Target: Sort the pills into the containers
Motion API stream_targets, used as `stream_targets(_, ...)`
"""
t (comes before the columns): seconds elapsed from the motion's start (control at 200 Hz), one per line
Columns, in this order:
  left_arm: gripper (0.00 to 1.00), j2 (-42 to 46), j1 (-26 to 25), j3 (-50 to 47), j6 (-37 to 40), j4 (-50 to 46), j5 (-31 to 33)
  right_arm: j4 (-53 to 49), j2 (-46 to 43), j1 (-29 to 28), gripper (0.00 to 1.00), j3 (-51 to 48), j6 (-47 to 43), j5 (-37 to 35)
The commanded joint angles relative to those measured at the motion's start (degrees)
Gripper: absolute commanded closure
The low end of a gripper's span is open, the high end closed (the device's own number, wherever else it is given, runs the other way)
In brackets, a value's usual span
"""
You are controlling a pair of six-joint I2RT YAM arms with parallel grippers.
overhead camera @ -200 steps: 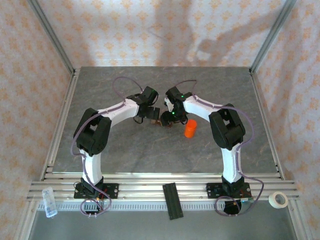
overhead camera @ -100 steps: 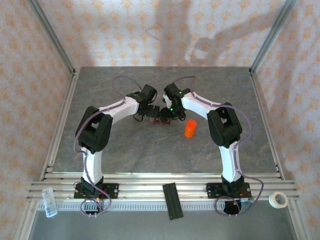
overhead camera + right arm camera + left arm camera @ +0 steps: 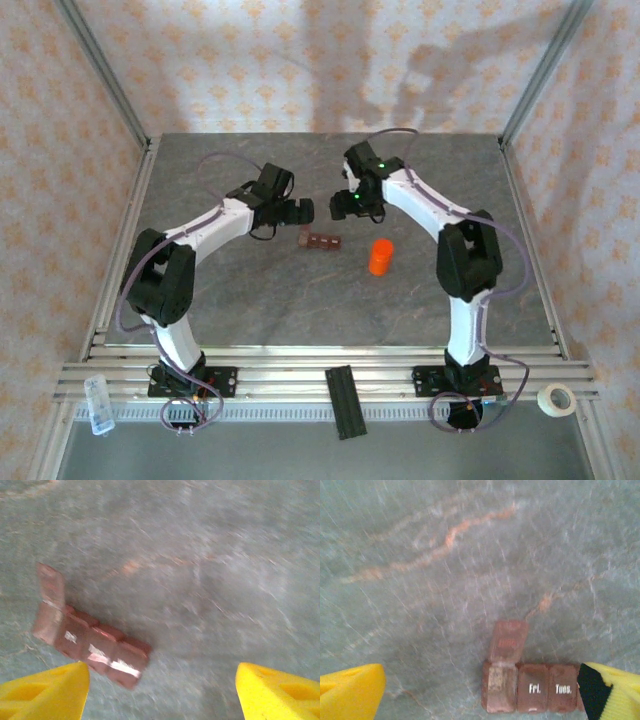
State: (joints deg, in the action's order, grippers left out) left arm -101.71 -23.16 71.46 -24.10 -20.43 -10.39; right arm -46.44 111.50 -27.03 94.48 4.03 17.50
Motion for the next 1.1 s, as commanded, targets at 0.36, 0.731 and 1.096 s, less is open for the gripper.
stream_targets(0.36,0.00,-3.3,-2.1,-8.0,-8.1,15.2,-8.8,2.7,-27.5,5.1,0.17,-23.0,7.0,-3.9)
stream_targets(0.731,0.00,-6.7,-7.3,-6.0,-10.2,16.7,-7.2,5.1,-34.0,5.4,0.08,-30.9,9.4,-5.1)
stream_targets(1.096,0.00,-8.6,-10.7,-5.2,-12.4,19.4,-7.0,5.1,-36.0,5.8,0.08,-32.9,9.3,-5.8)
